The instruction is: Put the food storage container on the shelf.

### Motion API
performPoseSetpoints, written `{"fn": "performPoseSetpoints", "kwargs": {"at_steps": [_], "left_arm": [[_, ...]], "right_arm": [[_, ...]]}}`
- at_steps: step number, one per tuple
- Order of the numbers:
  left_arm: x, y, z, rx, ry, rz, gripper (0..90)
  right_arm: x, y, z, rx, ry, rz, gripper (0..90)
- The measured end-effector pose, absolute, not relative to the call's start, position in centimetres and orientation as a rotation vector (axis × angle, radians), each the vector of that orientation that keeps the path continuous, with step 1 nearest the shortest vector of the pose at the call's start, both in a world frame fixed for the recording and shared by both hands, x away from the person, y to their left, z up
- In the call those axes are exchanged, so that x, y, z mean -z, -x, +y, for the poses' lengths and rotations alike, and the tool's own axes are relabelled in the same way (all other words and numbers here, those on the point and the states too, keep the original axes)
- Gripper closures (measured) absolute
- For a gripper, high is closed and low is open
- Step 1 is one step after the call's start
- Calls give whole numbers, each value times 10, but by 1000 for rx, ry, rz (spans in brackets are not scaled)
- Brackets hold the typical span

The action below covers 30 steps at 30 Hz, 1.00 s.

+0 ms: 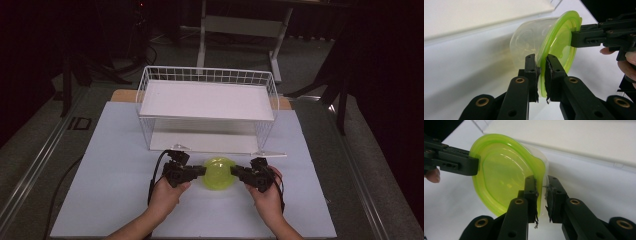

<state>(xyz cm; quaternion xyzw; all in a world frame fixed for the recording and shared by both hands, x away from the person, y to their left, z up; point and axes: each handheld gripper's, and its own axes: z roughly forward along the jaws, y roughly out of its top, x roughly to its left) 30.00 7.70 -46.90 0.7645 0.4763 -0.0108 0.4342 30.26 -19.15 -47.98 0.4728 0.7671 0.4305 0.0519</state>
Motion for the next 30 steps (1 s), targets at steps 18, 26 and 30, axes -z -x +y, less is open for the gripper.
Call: {"fn": "performPoseSetpoints", "kwargs": {"at_steps": [18, 26, 30], "left_arm": [[463, -336, 98, -74, -1843, 1165, 816], [478, -350, 95, -93, -1877, 1195, 813], [484, -356, 94, -104, -1881, 1207, 811]], "right_arm": [[457, -334, -166, -1331, -1379, 2239, 800], [477, -347, -162, -1295, -1449, 2240, 801], [483, -353, -160, -1279, -1461, 2239, 800]]}}
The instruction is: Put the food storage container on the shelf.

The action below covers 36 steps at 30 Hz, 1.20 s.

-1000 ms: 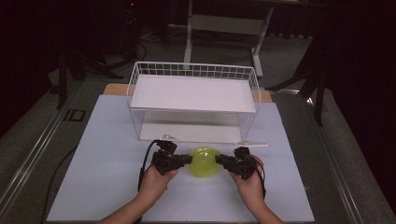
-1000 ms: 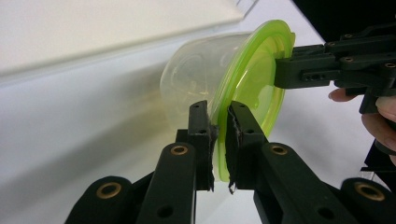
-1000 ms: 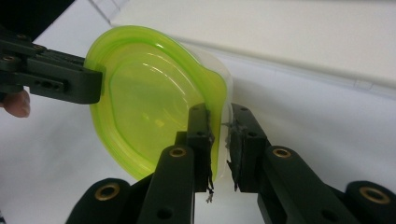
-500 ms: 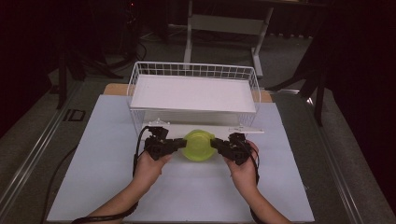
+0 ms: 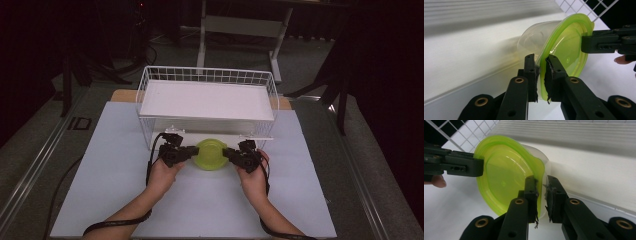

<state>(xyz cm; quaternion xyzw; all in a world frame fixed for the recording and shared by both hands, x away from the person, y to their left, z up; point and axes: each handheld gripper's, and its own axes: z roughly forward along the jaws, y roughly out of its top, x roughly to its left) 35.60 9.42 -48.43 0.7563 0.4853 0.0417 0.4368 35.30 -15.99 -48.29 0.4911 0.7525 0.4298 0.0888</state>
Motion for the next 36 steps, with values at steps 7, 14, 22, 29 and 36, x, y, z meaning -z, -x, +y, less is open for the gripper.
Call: {"fn": "performPoseSetpoints", "kwargs": {"at_steps": [7, 14, 22, 29, 36], "left_arm": [[487, -366, 94, -101, -1843, 1206, 809], [488, -374, 94, -139, -1814, 1185, 797], [494, -381, 98, -145, -1739, 1157, 783], [497, -383, 93, -265, -1741, 1103, 743], [502, -385, 86, -432, -1764, 1089, 630]], "right_arm": [[485, -362, -159, -1267, -1465, 2218, 800], [485, -369, -160, -1303, -1495, 2179, 794], [485, -372, -157, -1342, -1460, 2125, 774], [489, -374, -155, -1319, -1423, 2061, 746], [491, -378, -148, -1231, -1322, 2039, 676]]}}
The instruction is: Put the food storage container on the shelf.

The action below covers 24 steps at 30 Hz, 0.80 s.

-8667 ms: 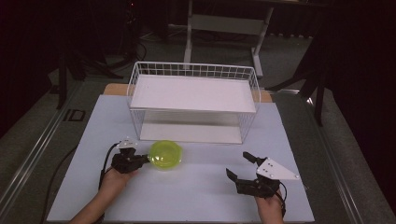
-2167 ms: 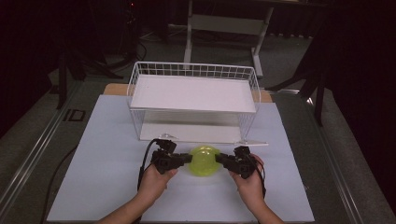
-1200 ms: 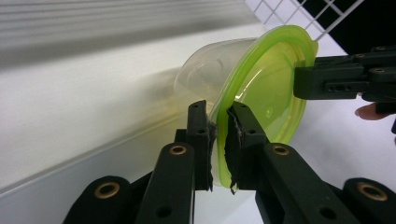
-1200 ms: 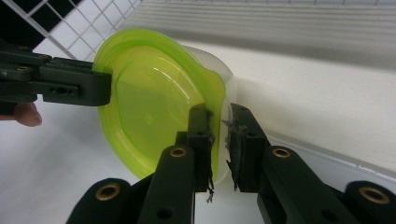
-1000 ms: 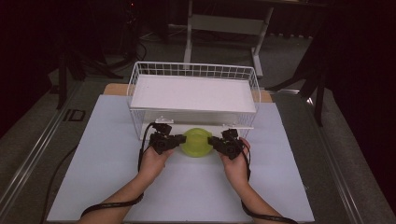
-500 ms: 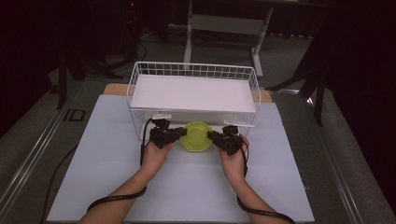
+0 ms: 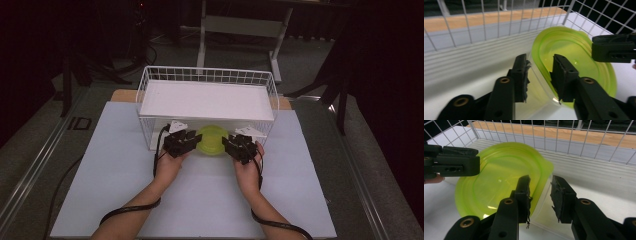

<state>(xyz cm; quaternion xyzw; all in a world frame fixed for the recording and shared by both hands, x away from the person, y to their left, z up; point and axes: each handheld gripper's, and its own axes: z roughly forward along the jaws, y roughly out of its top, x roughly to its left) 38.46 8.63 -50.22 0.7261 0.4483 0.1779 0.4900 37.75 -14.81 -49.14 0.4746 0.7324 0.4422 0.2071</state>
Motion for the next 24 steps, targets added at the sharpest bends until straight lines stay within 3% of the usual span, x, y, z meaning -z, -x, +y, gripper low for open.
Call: {"fn": "performPoseSetpoints", "kwargs": {"at_steps": [4, 9, 24], "left_arm": [[505, -385, 84, -511, -1766, 1073, 559], [505, -385, 85, -511, -1748, 1086, 509], [496, -360, 102, -434, -1757, 1029, 481]], "right_arm": [[493, -379, -146, -1220, -1305, 2009, 617], [495, -380, -147, -1214, -1329, 1977, 533], [486, -351, -142, -1220, -1223, 2001, 498]]}}
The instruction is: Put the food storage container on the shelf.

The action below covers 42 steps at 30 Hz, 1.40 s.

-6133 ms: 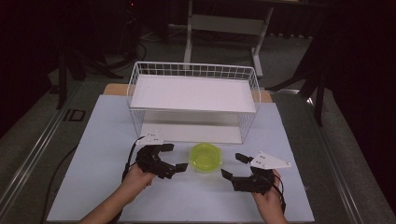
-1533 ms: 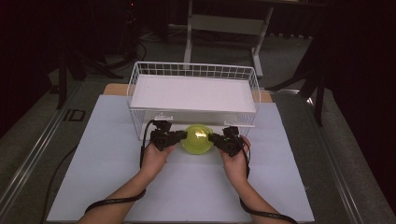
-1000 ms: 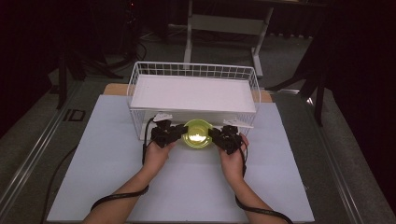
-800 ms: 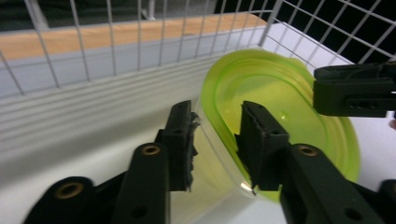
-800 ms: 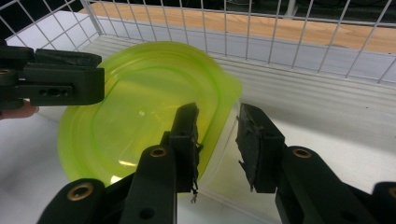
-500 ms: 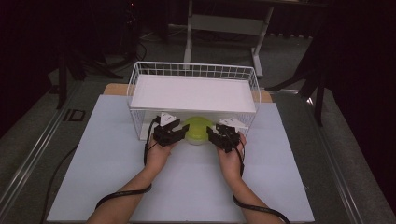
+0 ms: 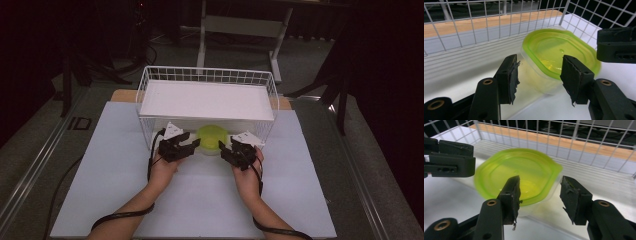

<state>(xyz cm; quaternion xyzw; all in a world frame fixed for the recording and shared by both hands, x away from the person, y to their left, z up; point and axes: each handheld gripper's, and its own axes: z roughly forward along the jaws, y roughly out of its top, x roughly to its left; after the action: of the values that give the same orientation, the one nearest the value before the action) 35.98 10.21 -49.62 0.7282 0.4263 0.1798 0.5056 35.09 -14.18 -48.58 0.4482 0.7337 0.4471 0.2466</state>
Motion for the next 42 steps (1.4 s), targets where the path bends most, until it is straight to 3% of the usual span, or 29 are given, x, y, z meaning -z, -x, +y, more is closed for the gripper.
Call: {"fn": "performPoseSetpoints", "kwargs": {"at_steps": [9, 12, 15, 17, 20, 26, 34, 42], "left_arm": [[493, -339, 118, -312, -1792, 984, 411], [493, -330, 128, -254, -1783, 960, 303], [492, -323, 132, -265, -1795, 985, 167], [492, -319, 135, -242, -1806, 966, 144], [494, -313, 138, -261, -1819, 956, 19], [501, -299, 142, -234, -1812, 918, 18], [506, -291, 149, -258, -1758, 924, 18], [507, -288, 149, -253, -1727, 887, 18]], "right_arm": [[489, -338, -144, -1262, -1248, 2041, 490], [491, -334, -144, -1261, -1243, 2045, 500], [492, -332, -144, -1255, -1239, 2051, 510], [493, -330, -144, -1251, -1239, 2053, 517], [495, -329, -145, -1243, -1239, 2066, 530], [501, -326, -144, -1224, -1240, 2090, 584], [509, -327, -141, -1171, -1235, 2175, 898], [517, -341, -134, -1137, -1260, 2200, 900]]}}
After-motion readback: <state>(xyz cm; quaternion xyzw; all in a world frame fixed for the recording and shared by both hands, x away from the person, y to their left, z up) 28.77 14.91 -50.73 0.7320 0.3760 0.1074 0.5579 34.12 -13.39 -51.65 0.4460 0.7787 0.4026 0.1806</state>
